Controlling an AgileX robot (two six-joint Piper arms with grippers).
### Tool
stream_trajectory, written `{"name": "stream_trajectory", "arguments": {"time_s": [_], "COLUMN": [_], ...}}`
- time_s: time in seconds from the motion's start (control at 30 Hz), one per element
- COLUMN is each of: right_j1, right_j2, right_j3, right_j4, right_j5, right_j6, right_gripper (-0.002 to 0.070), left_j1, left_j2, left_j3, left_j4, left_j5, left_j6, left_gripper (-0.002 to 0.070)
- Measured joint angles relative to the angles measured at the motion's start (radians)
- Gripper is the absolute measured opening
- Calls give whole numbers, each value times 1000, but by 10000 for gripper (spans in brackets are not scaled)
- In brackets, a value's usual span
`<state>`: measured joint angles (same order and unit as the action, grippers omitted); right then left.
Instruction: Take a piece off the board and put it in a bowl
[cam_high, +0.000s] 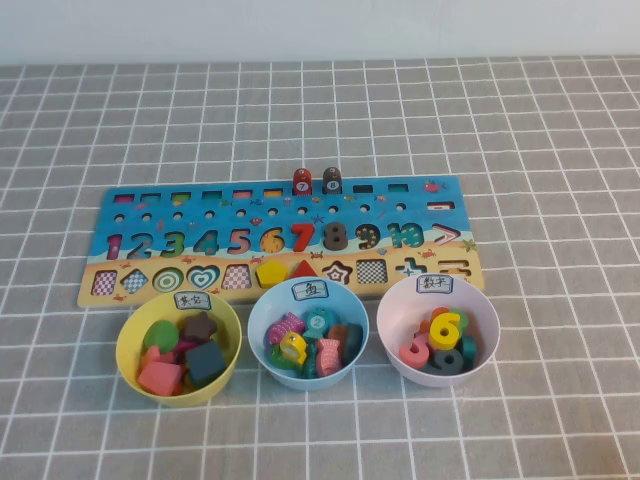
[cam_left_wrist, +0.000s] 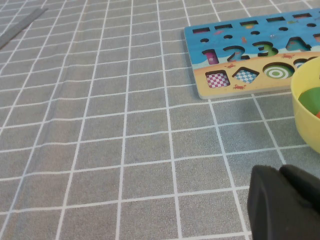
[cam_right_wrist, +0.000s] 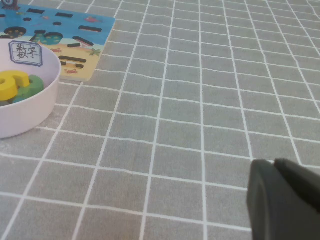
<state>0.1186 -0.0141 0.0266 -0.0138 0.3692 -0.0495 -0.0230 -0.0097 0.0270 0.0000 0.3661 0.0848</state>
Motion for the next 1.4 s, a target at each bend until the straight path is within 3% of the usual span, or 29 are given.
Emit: {"name": "stream_trajectory", "arguments": {"time_s": [0.93, 1.1, 1.4], "right_j1": [0, 0, 0], "right_j2": [0, 0, 0], "right_j3": [0, 0, 0], "right_j4": [39, 159, 596], "right_j5": [0, -27, -182], "right_j6": [0, 0, 0], "right_gripper": [-17, -17, -17], "left_j1": [0, 0, 0], "left_j2": [0, 0, 0], "left_j3": [0, 0, 0], "left_j4": [0, 0, 0], "left_j5": [0, 0, 0], "left_j6": [0, 0, 0], "left_gripper": [-3, -3, -3]}}
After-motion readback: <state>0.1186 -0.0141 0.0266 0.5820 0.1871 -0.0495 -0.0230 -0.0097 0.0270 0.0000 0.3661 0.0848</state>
